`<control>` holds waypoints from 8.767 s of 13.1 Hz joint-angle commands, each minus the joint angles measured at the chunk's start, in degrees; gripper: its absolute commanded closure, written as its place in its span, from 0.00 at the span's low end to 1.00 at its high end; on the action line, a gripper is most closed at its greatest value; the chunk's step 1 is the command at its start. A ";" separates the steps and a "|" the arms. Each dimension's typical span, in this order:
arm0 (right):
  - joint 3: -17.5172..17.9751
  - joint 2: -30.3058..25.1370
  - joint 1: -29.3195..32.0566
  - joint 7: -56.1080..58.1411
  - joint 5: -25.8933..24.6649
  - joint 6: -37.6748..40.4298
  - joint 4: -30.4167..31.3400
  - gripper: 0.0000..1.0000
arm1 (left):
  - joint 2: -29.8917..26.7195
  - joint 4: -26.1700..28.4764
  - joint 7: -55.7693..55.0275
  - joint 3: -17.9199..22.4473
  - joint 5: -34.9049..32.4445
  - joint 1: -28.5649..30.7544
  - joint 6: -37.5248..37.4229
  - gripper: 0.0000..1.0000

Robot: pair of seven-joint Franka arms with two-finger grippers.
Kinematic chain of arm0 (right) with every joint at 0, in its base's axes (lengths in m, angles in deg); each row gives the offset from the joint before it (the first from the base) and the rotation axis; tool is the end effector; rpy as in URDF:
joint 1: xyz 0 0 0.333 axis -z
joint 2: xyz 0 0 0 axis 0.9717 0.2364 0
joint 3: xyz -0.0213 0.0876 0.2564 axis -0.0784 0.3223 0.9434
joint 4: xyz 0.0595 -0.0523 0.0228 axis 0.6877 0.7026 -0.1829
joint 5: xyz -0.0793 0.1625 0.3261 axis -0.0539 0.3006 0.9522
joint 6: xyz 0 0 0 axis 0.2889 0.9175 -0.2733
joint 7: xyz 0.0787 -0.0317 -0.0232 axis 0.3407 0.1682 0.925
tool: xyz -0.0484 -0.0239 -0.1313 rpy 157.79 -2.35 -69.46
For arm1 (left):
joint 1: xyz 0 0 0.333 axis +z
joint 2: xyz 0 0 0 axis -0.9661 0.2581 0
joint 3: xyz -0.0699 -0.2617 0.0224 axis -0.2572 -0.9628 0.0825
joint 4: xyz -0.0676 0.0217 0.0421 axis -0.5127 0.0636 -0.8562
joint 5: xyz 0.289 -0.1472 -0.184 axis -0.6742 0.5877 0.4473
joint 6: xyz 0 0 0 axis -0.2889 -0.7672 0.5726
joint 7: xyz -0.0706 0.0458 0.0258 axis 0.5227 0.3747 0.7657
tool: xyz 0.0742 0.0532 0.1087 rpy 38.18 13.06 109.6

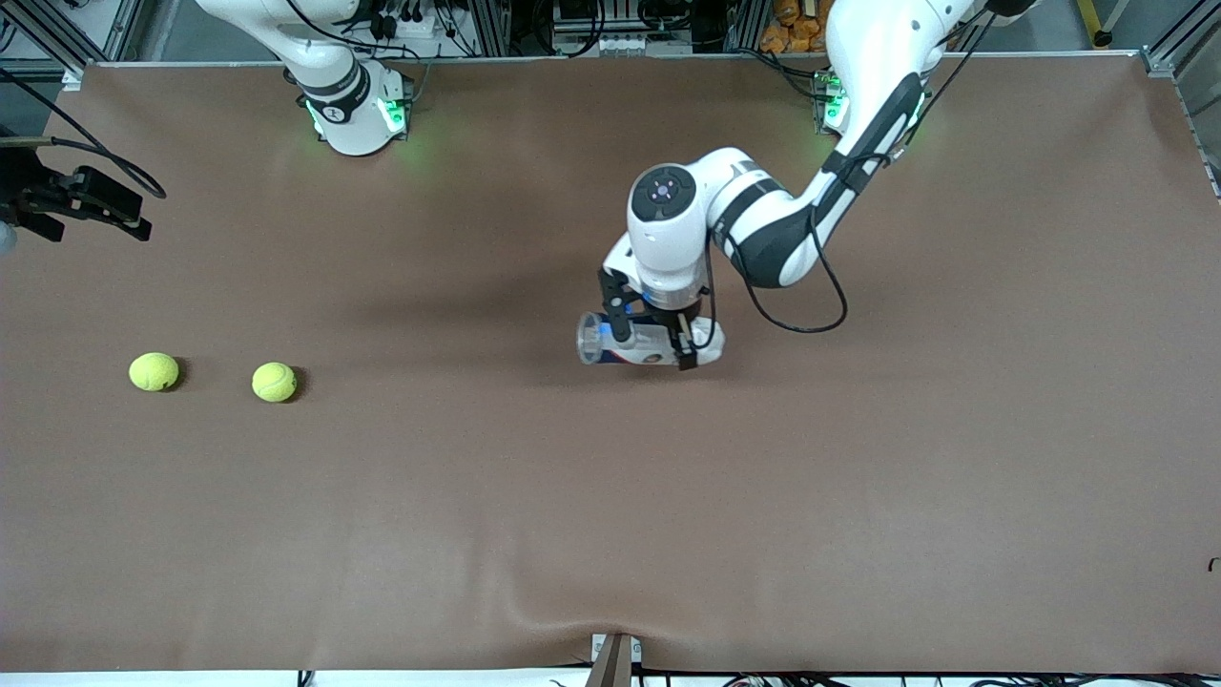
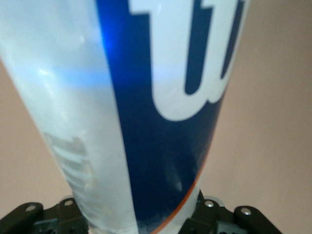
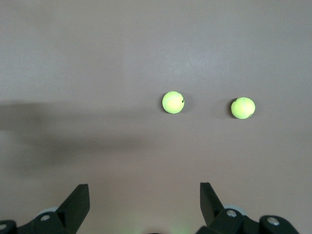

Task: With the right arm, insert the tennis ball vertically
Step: 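Lift the can, turn it upright, and carry it toward the balls, then hold the can upright while the right gripper grasps a tennis ball, then lift the ball with the right gripper and drop it into the can, then move the right gripper back to the second tennis ball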

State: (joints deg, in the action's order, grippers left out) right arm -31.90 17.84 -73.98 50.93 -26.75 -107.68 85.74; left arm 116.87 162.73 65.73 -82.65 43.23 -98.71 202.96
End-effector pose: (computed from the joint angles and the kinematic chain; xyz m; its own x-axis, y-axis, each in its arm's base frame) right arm 0.5140 -0.0070 0.5679 0.9990 -0.0013 -0.0445 -0.0013 -1.0000 0.0008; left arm 0.4775 -0.4435 0.2621 0.2591 -0.9659 -0.0014 -0.9555 -0.2561 -0.1465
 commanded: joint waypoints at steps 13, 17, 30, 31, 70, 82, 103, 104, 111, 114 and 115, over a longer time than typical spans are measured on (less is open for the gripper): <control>0.81 -1.02 1.43 0.26 0.83 0.46 0.64 0.00 | 9.95 -0.75 -26.08 1.80 1.77 -7.35 43.43 0.28; 0.81 -0.94 1.43 0.26 0.83 0.37 0.64 0.00 | 17.24 -0.31 -26.08 7.60 1.95 -11.57 62.93 0.28; 0.73 7.15 3.45 0.17 -0.23 -11.90 11.07 0.00 | 25.70 0.39 -21.95 10.77 1.34 -12.46 78.71 0.27; 0.73 7.32 4.23 0.26 -0.23 -14.63 13.54 0.00 | 26.05 0.39 -21.86 10.77 1.34 -12.46 78.71 0.27; 2.92 25.17 -7.26 -26.52 6.17 -11.00 0.77 0.96 | 17.70 9.62 -21.94 9.98 0.72 -10.26 78.71 0.00; 2.83 27.10 -29.75 -69.06 14.54 -11.74 -13.77 0.97 | 18.14 9.45 -21.94 9.98 0.81 -10.52 78.71 0.06; 2.39 34.14 -32.32 -71.11 11.99 -14.14 -13.24 0.00 | 18.14 9.54 -21.94 9.98 0.72 -10.61 78.71 0.17; 2.48 33.79 -32.41 -71.11 12.16 -12.48 -13.68 0.00 | 18.14 9.54 -21.94 9.98 0.72 -10.52 78.71 0.17; 2.39 31.06 -16.01 -51.22 11.72 -6.57 -18.08 0.00 | 18.05 9.54 -21.94 9.98 0.72 -10.43 78.71 0.17; 2.31 31.14 -8.70 -31.71 3.51 -1.75 -17.02 0.00 | 18.05 9.45 -21.94 9.98 0.72 -10.35 78.71 0.17; 2.31 31.23 -7.46 -25.12 -0.71 -1.39 -15.89 0.00 | 18.05 9.45 -21.94 9.98 0.72 -10.35 78.71 0.17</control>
State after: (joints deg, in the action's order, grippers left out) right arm -30.86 49.48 -83.10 17.10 -21.57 -110.12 68.02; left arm 136.01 171.15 43.88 -72.65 44.85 -109.47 281.41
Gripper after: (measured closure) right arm 0.000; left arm 0.172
